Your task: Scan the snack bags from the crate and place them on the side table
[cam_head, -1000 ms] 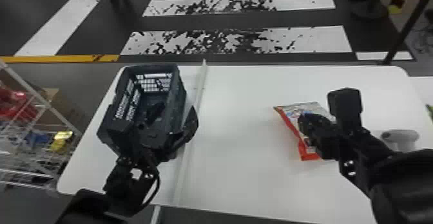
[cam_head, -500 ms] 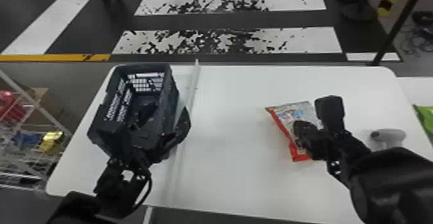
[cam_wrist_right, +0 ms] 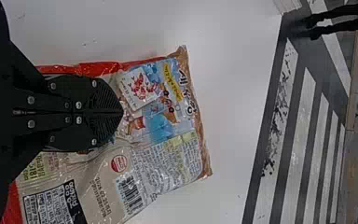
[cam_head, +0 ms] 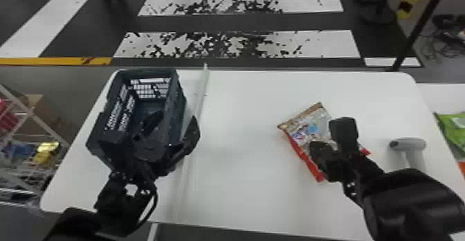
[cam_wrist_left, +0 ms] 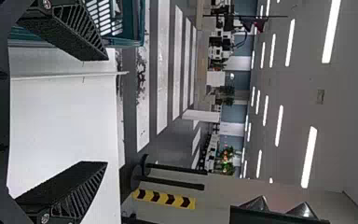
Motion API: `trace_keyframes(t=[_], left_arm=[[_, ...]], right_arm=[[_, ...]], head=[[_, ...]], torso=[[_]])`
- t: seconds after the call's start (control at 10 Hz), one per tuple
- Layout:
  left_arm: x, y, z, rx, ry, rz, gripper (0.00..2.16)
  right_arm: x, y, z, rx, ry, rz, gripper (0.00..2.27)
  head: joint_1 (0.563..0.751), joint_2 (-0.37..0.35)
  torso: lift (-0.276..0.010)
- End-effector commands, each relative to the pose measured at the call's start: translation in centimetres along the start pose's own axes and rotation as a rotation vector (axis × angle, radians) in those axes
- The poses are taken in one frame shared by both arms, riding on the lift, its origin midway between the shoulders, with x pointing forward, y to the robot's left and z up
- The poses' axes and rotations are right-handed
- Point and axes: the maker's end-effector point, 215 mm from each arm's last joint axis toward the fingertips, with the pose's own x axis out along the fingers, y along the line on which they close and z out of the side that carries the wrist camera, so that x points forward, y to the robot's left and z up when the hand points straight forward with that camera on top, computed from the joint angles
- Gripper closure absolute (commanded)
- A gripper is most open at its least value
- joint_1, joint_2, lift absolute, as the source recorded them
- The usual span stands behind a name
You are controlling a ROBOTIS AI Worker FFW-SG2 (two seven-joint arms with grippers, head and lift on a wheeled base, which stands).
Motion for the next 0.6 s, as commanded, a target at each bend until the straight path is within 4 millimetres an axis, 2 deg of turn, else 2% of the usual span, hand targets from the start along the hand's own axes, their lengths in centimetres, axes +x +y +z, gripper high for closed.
trace_keyframes(t=[0.0,0.2,0.4,0.5], left_arm=[[0.0,0.0,0.1,0.001,-0.001,-0.002,0.08],[0.0,-0.2,0.1,0.002,-0.002,-0.006,0.08],[0.1,-0.3,0.4,0.003,-0.004,-0.009,0.08],[0.1,-0.3,0.4,0.003,-0.004,-0.009,0.08]], right_arm=[[-1.3,0.5,2.7,0.0,-0.06,0.004,2.25],[-3.5,1.3,6.3,-0.005,-0.123,0.014,2.25],[-3.3,3.3,7.4,-0.019,-0.138,0.059,2.25],[-2.4,4.3,7.6,-0.038,-0.136,0.077,2.25]], head=[[0.695,0.102],[0.695,0.111],[0.695,0.122],[0.695,0.133]], torso=[[-0.05],[-0.05],[-0.05],[-0.05]])
